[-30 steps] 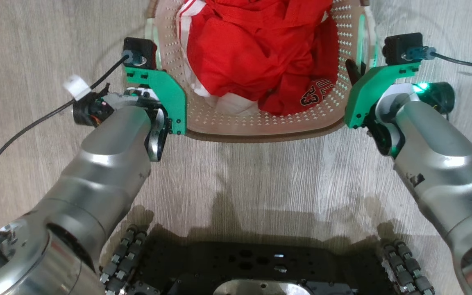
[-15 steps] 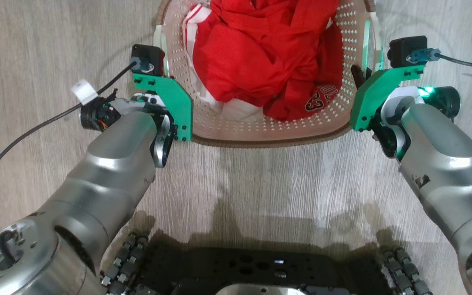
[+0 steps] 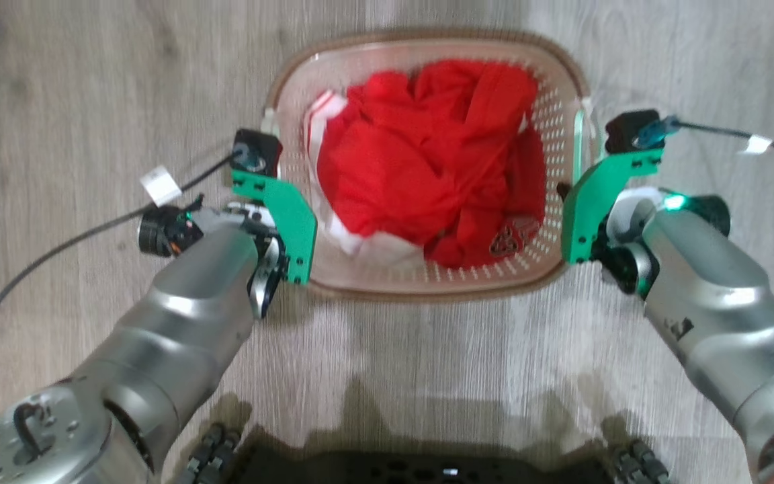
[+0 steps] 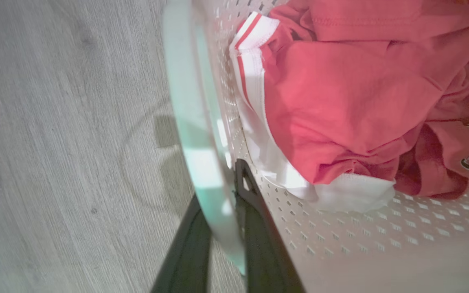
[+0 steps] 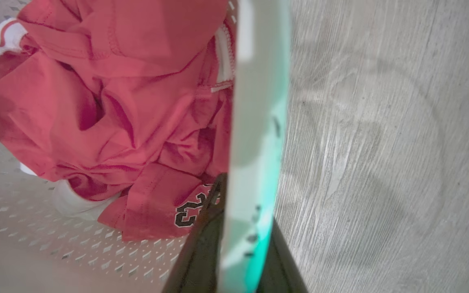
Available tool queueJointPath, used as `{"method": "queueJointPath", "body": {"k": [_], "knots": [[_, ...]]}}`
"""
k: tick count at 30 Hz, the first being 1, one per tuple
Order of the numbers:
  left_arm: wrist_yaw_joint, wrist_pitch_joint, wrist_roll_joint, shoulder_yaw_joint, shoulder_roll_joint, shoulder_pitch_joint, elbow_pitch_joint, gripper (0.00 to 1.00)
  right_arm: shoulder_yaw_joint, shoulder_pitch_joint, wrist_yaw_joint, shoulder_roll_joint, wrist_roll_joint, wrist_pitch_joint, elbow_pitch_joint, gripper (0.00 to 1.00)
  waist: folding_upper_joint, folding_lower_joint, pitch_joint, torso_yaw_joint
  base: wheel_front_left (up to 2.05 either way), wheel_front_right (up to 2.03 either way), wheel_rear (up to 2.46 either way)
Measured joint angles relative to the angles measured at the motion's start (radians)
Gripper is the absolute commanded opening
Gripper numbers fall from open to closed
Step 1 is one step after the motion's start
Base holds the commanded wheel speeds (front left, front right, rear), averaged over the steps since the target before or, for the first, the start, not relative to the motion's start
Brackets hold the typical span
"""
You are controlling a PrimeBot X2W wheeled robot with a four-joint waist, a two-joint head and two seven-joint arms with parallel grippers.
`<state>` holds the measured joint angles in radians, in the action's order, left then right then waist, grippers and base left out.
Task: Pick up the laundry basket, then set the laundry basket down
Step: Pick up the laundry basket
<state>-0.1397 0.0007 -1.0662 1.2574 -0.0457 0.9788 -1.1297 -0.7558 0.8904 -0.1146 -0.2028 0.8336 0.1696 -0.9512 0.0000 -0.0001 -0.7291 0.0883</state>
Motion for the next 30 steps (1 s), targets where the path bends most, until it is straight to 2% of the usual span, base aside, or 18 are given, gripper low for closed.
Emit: {"method": "queueJointPath", "body": {"k": [3, 11, 30], "knots": [[0.027, 0.039, 0.012, 0.009, 0.000, -0.025, -0.008, 0.00, -0.020, -0.020, 0.000, 0.001, 0.014, 0.042, 0.000, 0.00, 0.0000, 0.0000, 0.056, -0.005, 0.00, 0.00, 0.00], [0.051, 0.070, 0.045, 0.018, 0.000, -0.082, -0.011, 0.00, -0.022, -0.074, 0.000, 0.015, 0.027, 0.071, -0.029, 0.00, 0.0000, 0.0000, 0.179, -0.007, 0.00, 0.00, 0.00], [0.060, 0.057, 0.041, 0.022, -0.002, -0.259, -0.015, 0.00, 0.045, -0.246, 0.000, 0.071, 0.001, 0.067, -0.069, 0.00, 0.0001, -0.0001, 0.465, 0.001, 0.00, 0.00, 0.00]]}}
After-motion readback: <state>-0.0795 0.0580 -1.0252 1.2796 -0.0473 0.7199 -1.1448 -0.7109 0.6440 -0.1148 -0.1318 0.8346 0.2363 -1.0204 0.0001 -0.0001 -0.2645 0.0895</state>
